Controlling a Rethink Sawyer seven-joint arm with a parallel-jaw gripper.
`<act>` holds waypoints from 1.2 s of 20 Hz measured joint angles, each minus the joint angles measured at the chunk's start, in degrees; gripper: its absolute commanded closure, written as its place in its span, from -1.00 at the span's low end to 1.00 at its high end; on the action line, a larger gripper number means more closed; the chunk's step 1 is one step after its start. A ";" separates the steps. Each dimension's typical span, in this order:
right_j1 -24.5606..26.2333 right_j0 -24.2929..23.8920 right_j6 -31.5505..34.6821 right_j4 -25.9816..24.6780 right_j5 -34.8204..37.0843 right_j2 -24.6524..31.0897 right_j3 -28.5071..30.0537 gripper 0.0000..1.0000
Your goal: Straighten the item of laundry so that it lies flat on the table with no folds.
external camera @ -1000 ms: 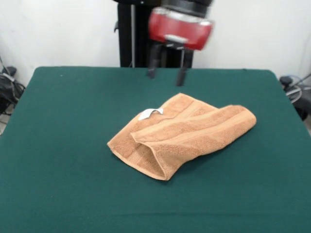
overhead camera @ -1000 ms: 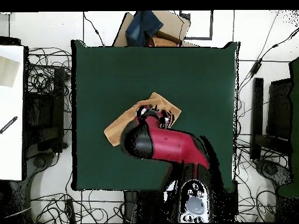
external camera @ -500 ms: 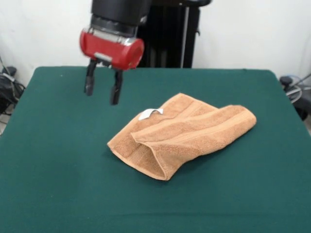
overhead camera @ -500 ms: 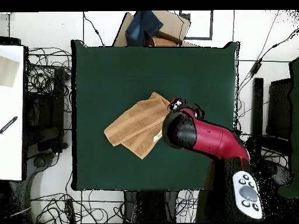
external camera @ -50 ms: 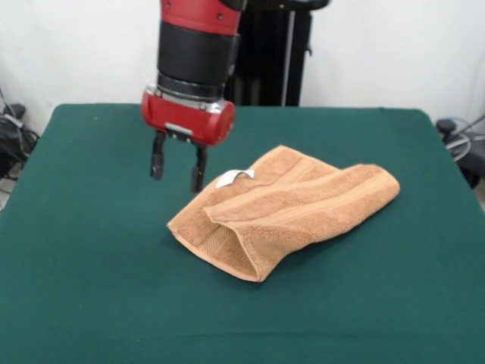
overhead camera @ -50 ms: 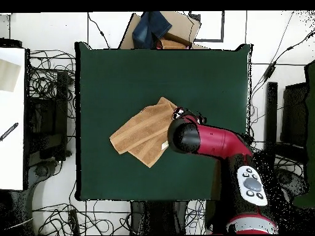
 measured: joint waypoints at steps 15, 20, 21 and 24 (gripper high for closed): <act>2.75 -4.27 0.00 -0.69 0.13 9.33 0.01 -1.00; 4.50 -5.56 0.00 -2.19 0.76 11.77 -0.01 -1.00; 4.77 -5.71 0.00 -2.43 0.82 12.03 -0.01 -1.00; 6.10 -6.46 0.00 -3.70 1.20 13.28 -0.02 -1.00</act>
